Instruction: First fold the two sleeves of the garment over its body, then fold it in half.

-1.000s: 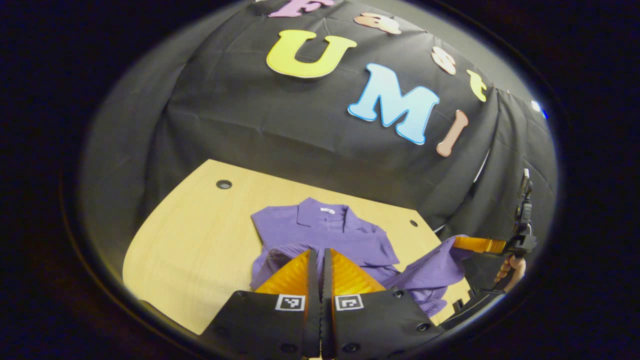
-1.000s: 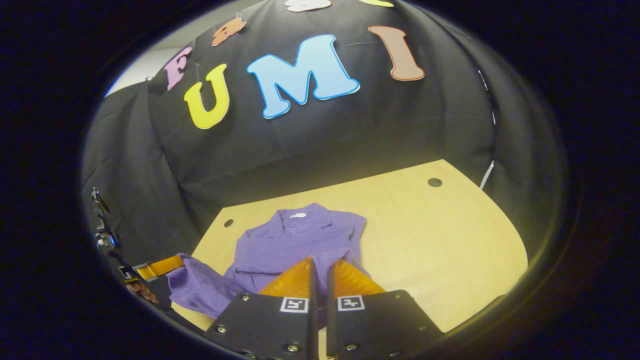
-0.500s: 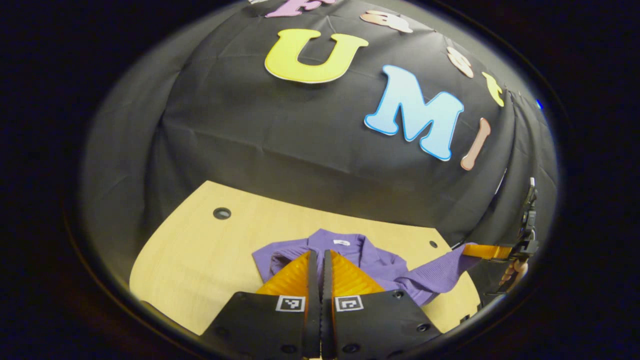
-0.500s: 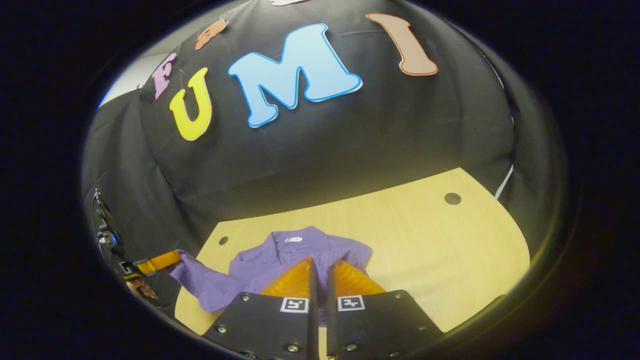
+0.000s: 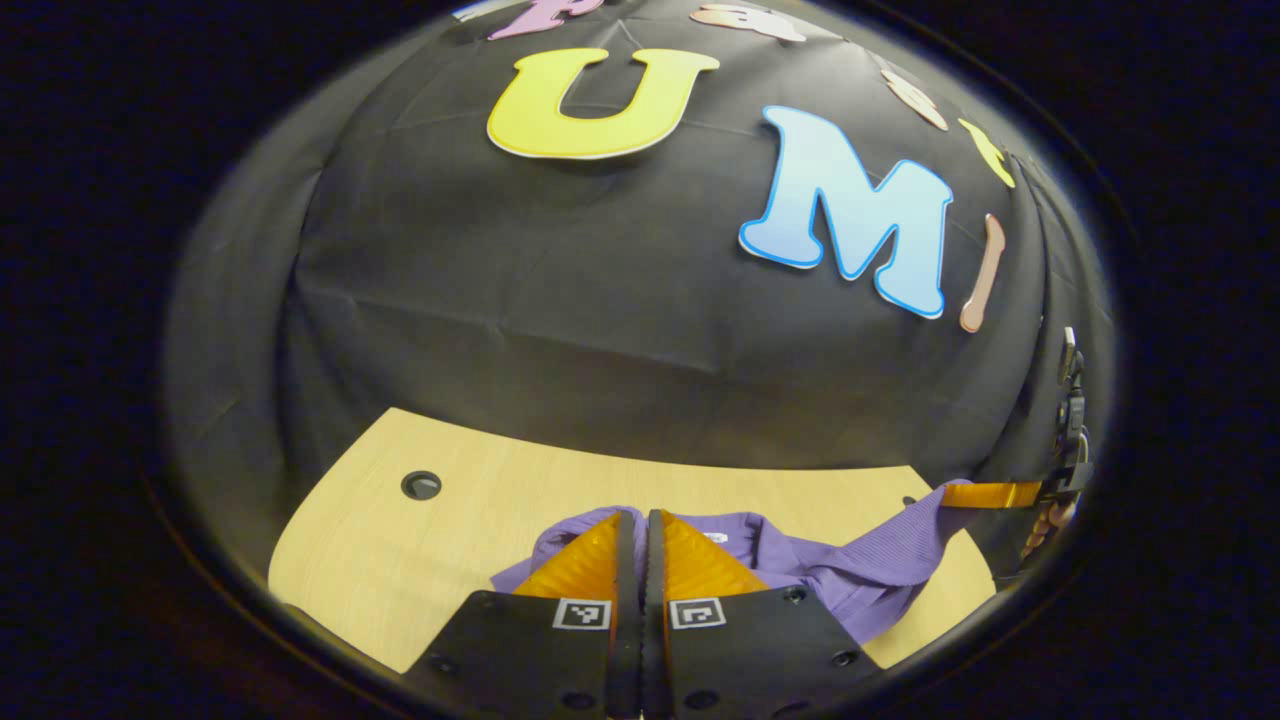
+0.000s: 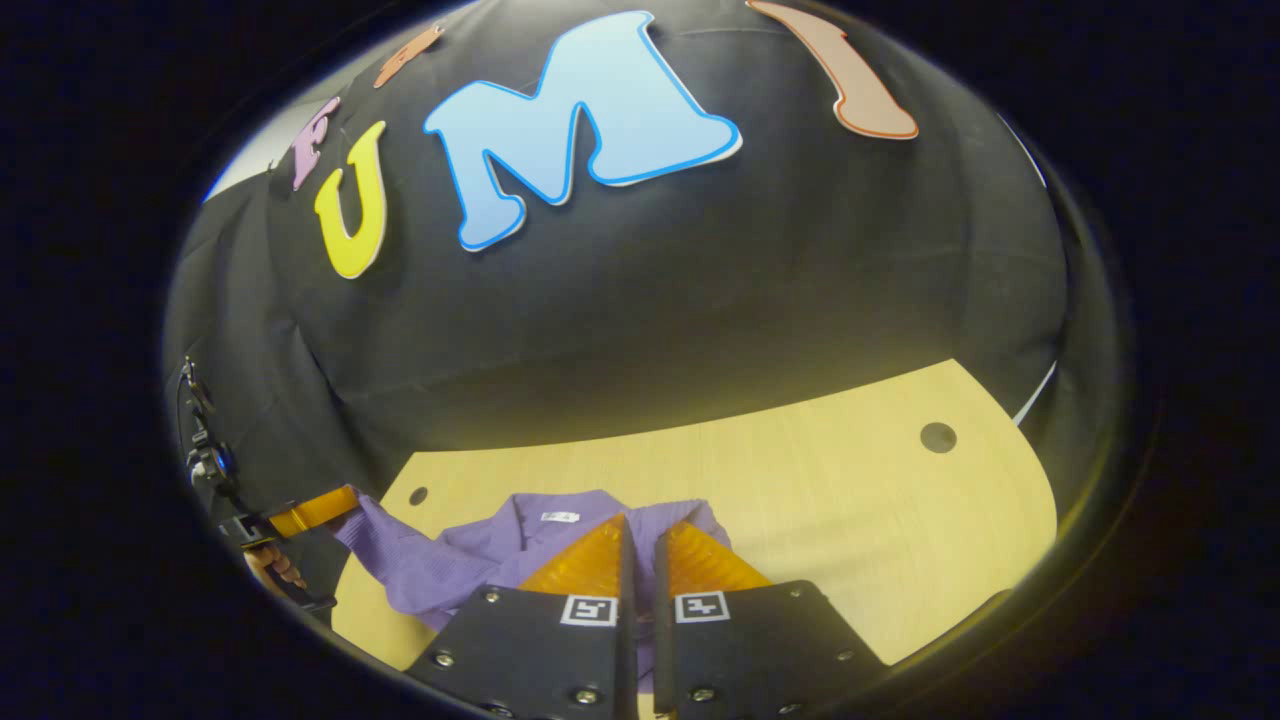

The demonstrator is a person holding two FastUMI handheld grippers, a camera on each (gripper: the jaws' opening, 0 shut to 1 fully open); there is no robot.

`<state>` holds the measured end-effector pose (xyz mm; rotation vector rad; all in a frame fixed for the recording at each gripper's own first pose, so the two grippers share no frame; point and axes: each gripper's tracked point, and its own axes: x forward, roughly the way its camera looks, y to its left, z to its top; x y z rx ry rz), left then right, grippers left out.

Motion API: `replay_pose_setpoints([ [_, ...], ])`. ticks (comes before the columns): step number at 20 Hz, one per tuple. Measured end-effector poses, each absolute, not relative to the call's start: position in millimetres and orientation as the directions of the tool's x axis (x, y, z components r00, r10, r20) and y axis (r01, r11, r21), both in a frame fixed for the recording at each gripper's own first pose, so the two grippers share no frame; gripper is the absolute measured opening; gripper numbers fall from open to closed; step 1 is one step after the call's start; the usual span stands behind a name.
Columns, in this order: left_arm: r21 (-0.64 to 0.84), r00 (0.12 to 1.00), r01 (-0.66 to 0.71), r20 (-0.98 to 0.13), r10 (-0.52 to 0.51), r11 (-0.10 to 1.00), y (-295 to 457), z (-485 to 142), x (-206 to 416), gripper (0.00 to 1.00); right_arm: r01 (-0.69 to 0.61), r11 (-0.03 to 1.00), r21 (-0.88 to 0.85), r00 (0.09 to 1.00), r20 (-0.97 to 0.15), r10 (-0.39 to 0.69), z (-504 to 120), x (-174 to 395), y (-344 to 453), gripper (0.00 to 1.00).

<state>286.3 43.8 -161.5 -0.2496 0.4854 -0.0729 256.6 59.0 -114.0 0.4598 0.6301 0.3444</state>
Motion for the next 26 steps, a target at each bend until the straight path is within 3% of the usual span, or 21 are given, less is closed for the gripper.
replay_pose_setpoints([
  [9,-0.125,0.895,-0.055,-0.445,-0.006,0.991,55.4,-220.9,339.6,0.07,-0.121,0.903,0.412,0.771,-0.534,0.348,-172.1,311.0,61.5,0.06],
  [13,-0.088,0.877,-0.088,-0.479,0.035,0.992,53.6,-241.2,342.0,0.08,-0.151,0.931,0.333,0.764,-0.559,0.324,-183.8,307.3,72.0,0.12],
  [15,-0.069,0.866,-0.091,-0.497,0.045,0.993,51.5,-243.2,339.1,0.12,-0.175,0.934,0.312,0.763,-0.556,0.329,-183.4,306.0,74.8,0.08],
  [16,-0.056,0.864,-0.090,-0.500,0.050,0.994,50.8,-243.4,338.5,0.19,-0.182,0.936,0.300,0.764,-0.557,0.327,-181.8,305.5,74.2,0.12],
  [18,-0.063,0.866,-0.089,-0.499,0.046,0.994,45.5,-237.8,335.5,0.22,-0.200,0.936,0.289,0.763,-0.553,0.334,-178.0,301.1,77.4,0.14],
  [20,-0.083,0.864,-0.095,-0.502,0.040,0.992,42.6,-233.5,330.0,0.42,-0.214,0.938,0.272,0.770,-0.544,0.333,-171.4,299.7,75.9,0.28],
  [21,-0.086,0.863,-0.099,-0.504,0.042,0.991,41.3,-232.0,325.4,0.52,-0.221,0.939,0.263,0.774,-0.538,0.333,-167.4,297.9,75.5,0.28],
  [22,-0.086,0.864,-0.104,-0.501,0.047,0.991,41.3,-229.0,320.9,0.62,-0.226,0.941,0.253,0.782,-0.530,0.330,-161.6,295.6,72.5,0.35],
  [26,-0.094,0.890,-0.096,-0.454,0.043,0.991,40.2,-198.1,307.2,0.75,-0.225,0.948,0.224,0.824,-0.476,0.308,-127.5,283.8,61.0,0.56],
])
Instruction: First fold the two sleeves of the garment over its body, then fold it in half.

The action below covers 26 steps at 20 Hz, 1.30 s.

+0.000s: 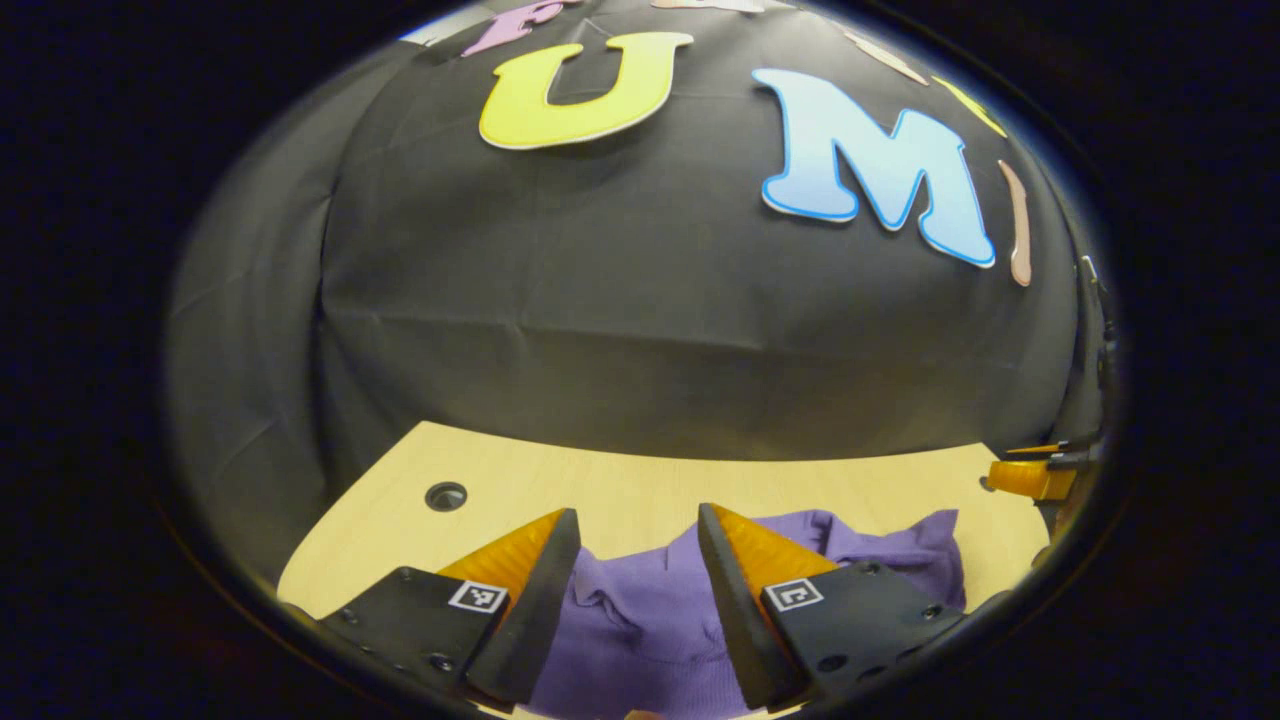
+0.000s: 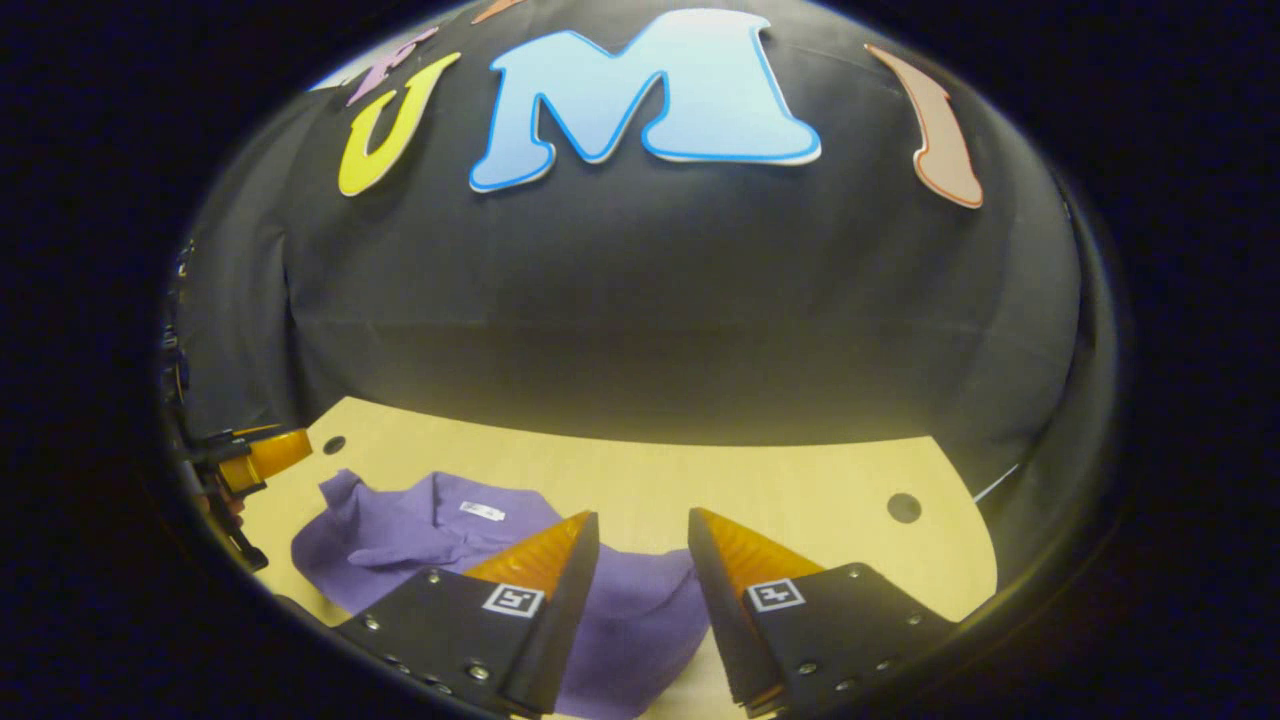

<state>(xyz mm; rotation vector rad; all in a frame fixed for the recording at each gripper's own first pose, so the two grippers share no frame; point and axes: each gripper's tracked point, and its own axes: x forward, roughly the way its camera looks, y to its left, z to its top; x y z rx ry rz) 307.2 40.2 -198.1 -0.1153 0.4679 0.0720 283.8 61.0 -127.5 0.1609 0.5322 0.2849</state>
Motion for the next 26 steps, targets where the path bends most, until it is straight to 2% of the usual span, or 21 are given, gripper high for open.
replay_pose_setpoints([
  [1,-0.094,0.898,-0.092,-0.438,0.041,0.991,40.4,-187.6,304.1,0.76,-0.222,0.951,0.216,0.834,-0.464,0.299,-119.3,279.5,58.8,0.62],
  [2,-0.097,0.906,-0.083,-0.422,0.035,0.992,40.8,-177.7,302.1,0.76,-0.215,0.955,0.205,0.843,-0.454,0.287,-110.8,275.8,56.5,0.77],
  [3,-0.097,0.913,-0.076,-0.407,0.031,0.992,40.7,-167.2,298.3,0.82,-0.207,0.959,0.195,0.853,-0.443,0.275,-102.1,271.2,53.7,0.82],
  [4,-0.094,0.920,-0.071,-0.391,0.028,0.993,41.6,-156.7,295.8,0.84,-0.201,0.961,0.189,0.862,-0.431,0.265,-92.9,266.5,52.3,0.83],
  [6,-0.093,0.933,-0.058,-0.360,0.020,0.994,41.1,-134.8,288.1,0.88,-0.194,0.964,0.183,0.876,-0.410,0.254,-74.9,254.6,49.7,0.83],
  [9,-0.101,0.950,-0.029,-0.311,-0.004,0.994,42.7,-100.5,270.9,0.84,-0.182,0.968,0.171,0.907,-0.351,0.233,-41.1,233.9,51.0,0.83],
  [13,-0.081,0.969,0.005,-0.247,-0.025,0.997,50.5,-60.2,237.1,0.88,-0.167,0.973,0.156,0.943,-0.263,0.204,8.8,196.0,50.3,0.83],
  [15,-0.083,0.974,0.023,-0.224,-0.041,0.996,52.1,-43.8,216.2,0.84,-0.146,0.978,0.147,0.954,-0.239,0.179,23.3,173.0,48.6,0.83],
  [18,-0.070,0.978,0.051,-0.198,-0.064,0.996,52.7,-30.6,184.2,0.84,-0.130,0.979,0.156,0.968,-0.195,0.160,48.1,133.5,50.5,0.83],
  [19,-0.063,0.979,0.060,-0.193,-0.071,0.996,53.1,-28.9,174.3,0.84,-0.126,0.979,0.158,0.971,-0.184,0.154,54.2,121.4,50.1,0.80],
  [20,-0.060,0.979,0.068,-0.190,-0.078,0.996,52.2,-25.9,164.1,0.84,-0.125,0.979,0.160,0.973,-0.173,0.152,60.3,109.2,50.5,0.83],
  [25,-0.069,0.979,0.089,-0.180,-0.100,0.994,44.9,-17.2,116.8,0.85,-0.106,0.985,0.134,0.982,-0.139,0.124,78.5,57.5,48.8,0.83],
  [26,-0.062,0.979,0.093,-0.178,-0.103,0.994,42.2,-16.3,108.1,0.84,-0.108,0.985,0.131,0.982,-0.139,0.126,79.2,48.6,49.5,0.80],
])
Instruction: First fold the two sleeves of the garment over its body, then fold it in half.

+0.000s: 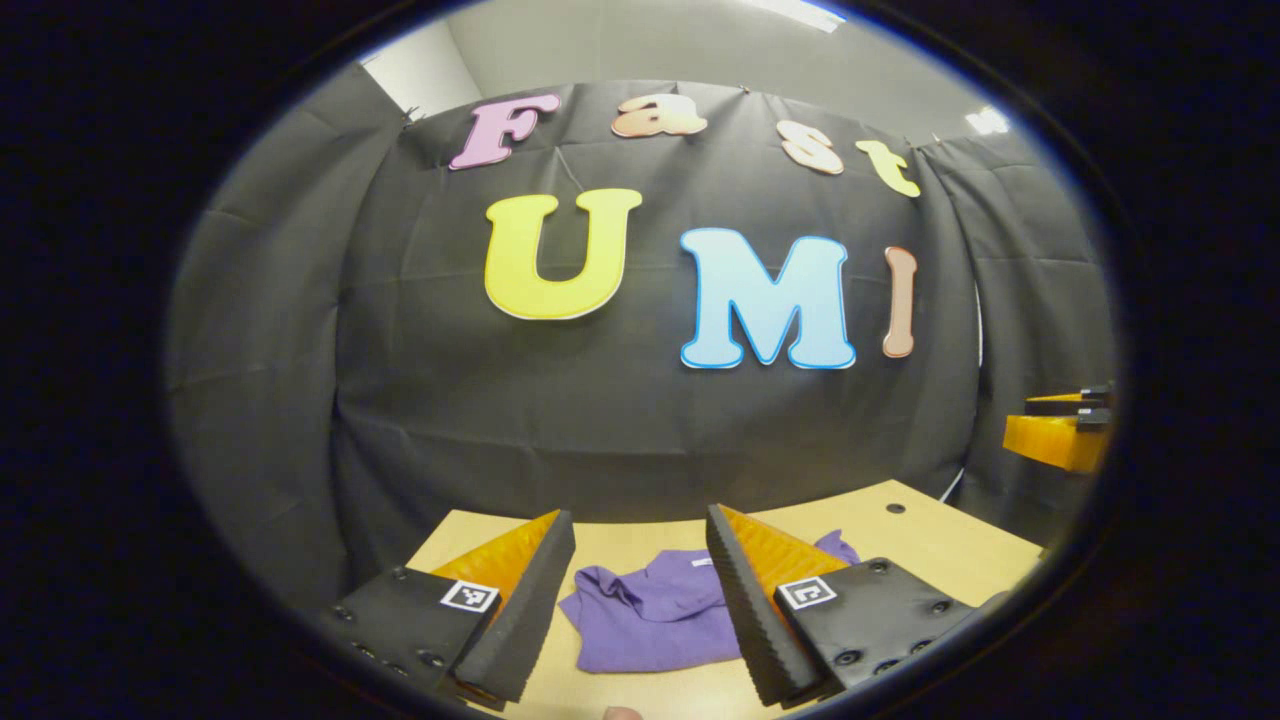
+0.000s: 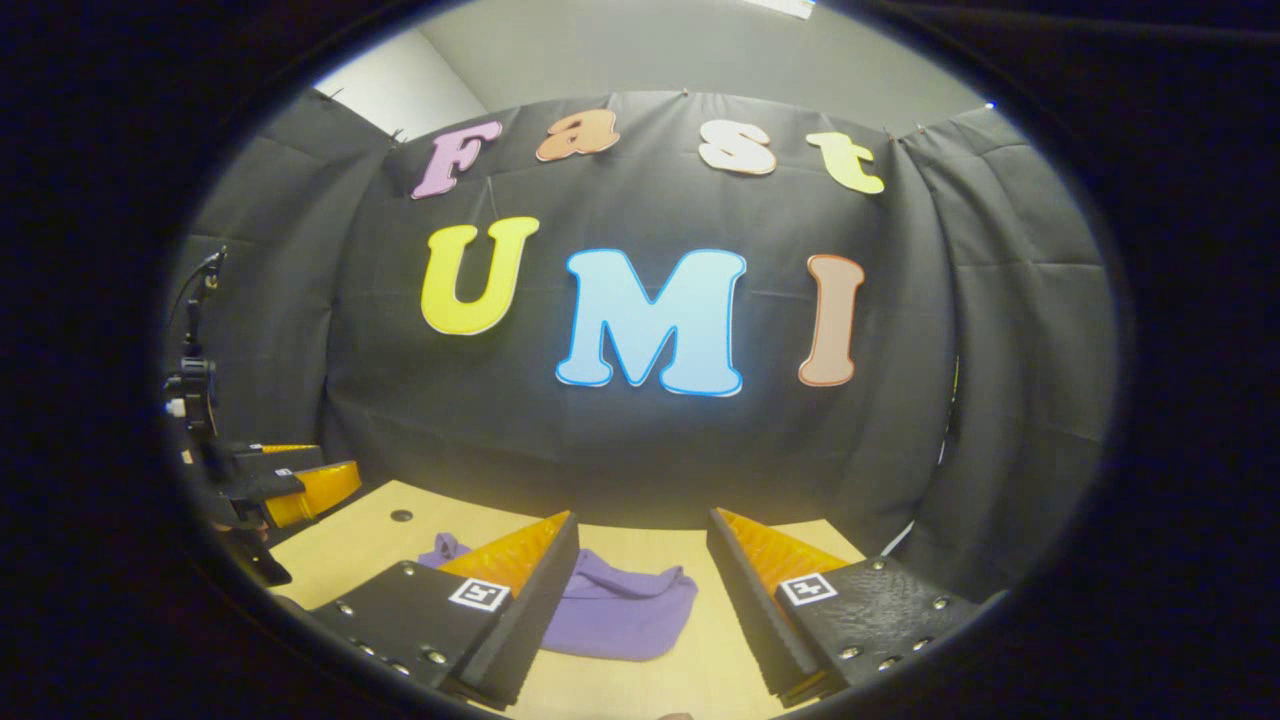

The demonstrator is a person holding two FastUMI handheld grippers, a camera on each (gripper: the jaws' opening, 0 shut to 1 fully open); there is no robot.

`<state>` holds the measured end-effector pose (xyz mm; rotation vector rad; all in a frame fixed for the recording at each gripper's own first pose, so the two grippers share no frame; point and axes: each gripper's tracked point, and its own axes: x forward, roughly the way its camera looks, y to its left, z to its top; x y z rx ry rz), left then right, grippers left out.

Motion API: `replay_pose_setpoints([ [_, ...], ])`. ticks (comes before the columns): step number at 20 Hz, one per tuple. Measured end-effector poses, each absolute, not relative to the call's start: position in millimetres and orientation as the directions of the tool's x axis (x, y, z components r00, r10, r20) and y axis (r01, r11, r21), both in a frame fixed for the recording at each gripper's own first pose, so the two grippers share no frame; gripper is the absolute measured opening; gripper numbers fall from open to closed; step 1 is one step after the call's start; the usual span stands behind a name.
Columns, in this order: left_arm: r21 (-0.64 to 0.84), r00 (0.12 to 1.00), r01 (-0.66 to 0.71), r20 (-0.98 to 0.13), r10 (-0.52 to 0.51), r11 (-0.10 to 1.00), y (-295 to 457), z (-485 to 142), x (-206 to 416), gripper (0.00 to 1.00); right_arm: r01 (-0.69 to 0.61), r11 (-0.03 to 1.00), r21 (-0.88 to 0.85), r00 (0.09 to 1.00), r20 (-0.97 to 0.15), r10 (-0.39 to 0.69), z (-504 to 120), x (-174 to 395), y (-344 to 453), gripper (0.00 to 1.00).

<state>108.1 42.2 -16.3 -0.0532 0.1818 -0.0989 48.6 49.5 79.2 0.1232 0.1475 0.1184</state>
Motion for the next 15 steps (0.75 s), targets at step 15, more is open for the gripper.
replay_pose_setpoints([
  [15,-0.064,0.989,0.059,-0.133,-0.067,0.996,4.6,10.8,19.4,0.85,-0.134,0.979,0.155,0.982,-0.110,0.152,72.4,-2.6,20.4,0.83],
])
